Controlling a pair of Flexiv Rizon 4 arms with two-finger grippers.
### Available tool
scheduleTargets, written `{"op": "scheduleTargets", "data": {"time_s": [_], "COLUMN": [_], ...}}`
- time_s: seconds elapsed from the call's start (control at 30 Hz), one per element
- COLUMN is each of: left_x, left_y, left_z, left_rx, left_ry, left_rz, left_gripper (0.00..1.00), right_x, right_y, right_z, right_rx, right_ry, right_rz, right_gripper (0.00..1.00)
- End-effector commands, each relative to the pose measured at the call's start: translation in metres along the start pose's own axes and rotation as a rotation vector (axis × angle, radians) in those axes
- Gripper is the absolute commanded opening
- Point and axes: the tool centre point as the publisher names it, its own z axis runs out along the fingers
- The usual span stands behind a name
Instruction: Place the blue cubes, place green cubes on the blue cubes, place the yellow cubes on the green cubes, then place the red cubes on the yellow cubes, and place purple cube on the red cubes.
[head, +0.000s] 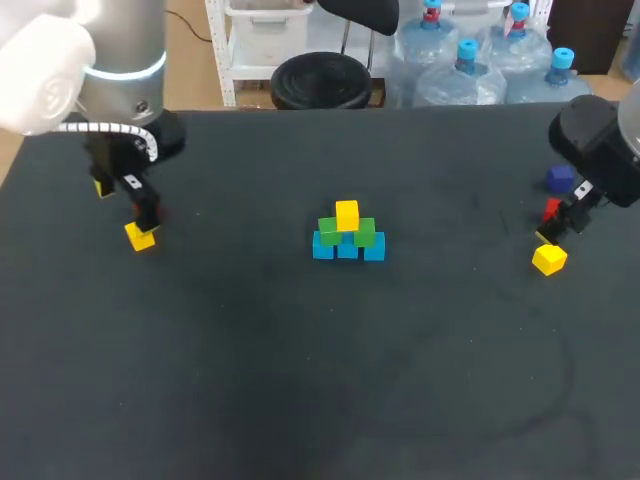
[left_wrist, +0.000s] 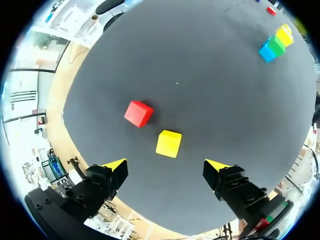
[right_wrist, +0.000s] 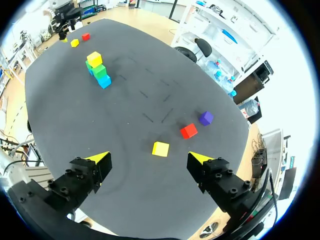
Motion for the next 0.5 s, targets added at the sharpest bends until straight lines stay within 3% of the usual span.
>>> {"op": "scheduleTargets", "data": {"time_s": [0.03,0.2,0.5], "left_x": [-0.002,0.000,-0.002], "left_y": [0.011,0.006,-0.012], "left_z": [0.007,0.006,0.021], "left_rx": [0.045,0.102,0.111], "left_ry": [-0.003,-0.041,-0.048], "left_rz": [0.029,0.110,0.195], "left_gripper": [1.00,1.00,1.00], "right_x": [0.001,0.001,0.001], "right_y": [0.001,0.001,0.001], "right_z": [0.001,0.001,0.001], "right_rx": [0.004,0.004,0.004], "right_ry": [-0.003,-0.003,-0.003], "right_rz": [0.002,0.002,0.002], "right_gripper": [1.00,1.00,1.00]}}
